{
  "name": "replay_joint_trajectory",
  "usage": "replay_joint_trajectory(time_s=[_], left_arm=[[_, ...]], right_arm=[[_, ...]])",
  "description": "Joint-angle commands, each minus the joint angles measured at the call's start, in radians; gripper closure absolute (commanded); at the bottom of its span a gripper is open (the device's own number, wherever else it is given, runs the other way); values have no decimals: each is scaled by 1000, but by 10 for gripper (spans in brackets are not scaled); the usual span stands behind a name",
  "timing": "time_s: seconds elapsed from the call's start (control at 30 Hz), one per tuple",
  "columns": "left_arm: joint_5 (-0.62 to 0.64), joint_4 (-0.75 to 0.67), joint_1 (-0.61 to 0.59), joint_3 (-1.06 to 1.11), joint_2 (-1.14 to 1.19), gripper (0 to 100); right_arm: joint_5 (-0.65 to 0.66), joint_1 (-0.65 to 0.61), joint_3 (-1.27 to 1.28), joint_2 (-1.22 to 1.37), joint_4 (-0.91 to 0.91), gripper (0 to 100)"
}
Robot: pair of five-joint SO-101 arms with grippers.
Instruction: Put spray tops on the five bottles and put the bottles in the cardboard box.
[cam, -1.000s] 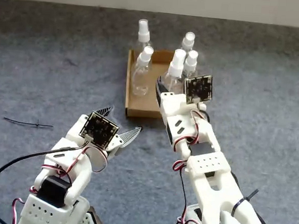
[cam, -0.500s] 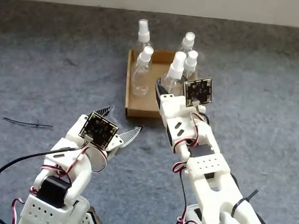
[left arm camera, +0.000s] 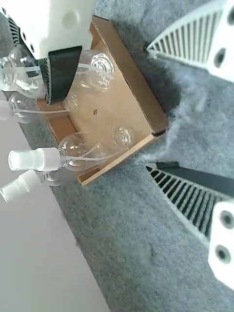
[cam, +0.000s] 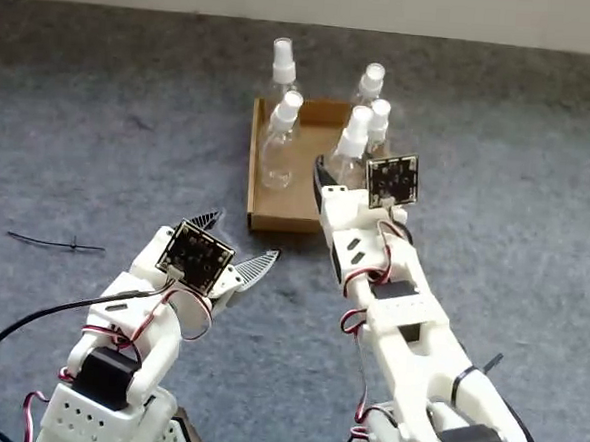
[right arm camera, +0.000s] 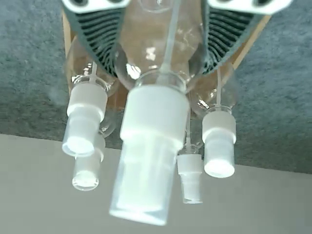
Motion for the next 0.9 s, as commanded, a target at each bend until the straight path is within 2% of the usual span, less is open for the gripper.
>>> replay_joint_trajectory(time_s=[0.0,0.23,0.37,0.5,0.63,0.87], left_arm=[[-5,-25,-7,-5,-1,705],[-5,-25,-7,-5,-1,705],[-5,-25,-7,-5,-1,705],[-5,-25,-7,-5,-1,705],[-5,-25,-7,-5,-1,705],[-5,-25,-7,-5,-1,705]], right_arm=[[9,13,-19,21,-53,993],[11,13,-21,107,-59,993],[17,13,-19,171,-173,993],[98,8,-21,203,-191,993],[103,8,-21,205,-188,985],[103,5,-15,203,-185,814]])
